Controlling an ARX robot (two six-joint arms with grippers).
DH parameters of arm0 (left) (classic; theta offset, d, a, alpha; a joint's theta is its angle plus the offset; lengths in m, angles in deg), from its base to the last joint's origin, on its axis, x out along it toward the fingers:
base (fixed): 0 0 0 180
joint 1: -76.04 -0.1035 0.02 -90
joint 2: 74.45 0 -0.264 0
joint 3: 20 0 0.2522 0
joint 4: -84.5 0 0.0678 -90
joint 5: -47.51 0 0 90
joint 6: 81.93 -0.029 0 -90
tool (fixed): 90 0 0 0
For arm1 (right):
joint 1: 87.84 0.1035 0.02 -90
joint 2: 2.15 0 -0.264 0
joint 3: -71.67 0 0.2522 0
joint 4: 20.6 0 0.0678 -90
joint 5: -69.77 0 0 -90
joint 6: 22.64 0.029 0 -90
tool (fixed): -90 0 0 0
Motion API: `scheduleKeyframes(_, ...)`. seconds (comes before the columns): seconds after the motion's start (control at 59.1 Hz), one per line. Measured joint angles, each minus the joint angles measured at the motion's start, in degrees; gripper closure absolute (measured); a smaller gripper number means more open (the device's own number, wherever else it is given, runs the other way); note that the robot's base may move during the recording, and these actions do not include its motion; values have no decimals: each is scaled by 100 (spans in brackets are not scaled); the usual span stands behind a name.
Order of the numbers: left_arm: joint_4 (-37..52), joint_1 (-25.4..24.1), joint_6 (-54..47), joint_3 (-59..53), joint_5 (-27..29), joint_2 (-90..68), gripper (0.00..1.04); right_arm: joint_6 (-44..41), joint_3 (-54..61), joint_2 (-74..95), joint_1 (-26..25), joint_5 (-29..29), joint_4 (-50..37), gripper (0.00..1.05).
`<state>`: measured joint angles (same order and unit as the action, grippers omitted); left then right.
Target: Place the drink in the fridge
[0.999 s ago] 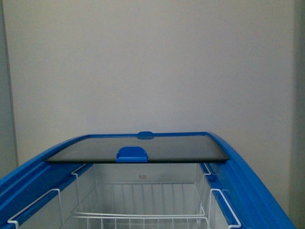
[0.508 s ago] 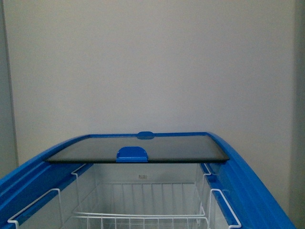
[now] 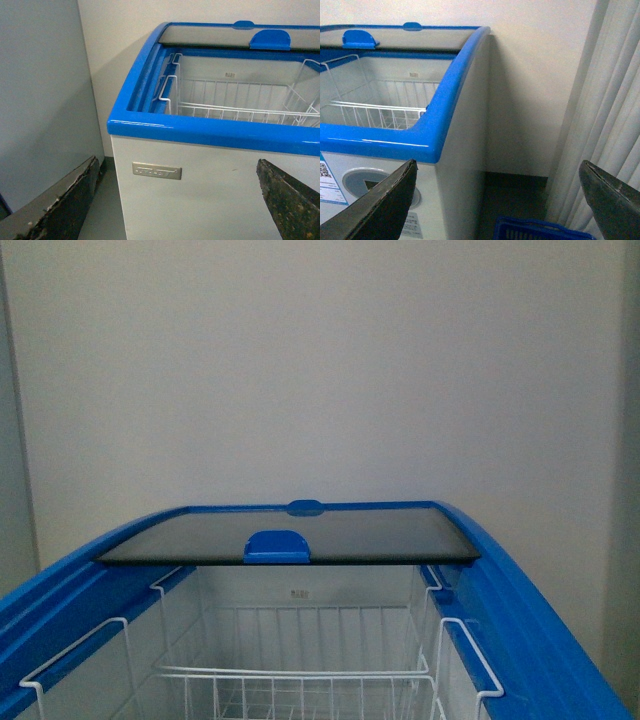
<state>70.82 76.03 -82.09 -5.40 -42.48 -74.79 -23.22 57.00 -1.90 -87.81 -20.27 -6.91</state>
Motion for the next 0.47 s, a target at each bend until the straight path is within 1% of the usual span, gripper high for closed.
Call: scheduleKeyframes(0.474, 0, 0, 0, 0, 0, 0, 8, 0, 0, 0, 0, 2, 0, 8)
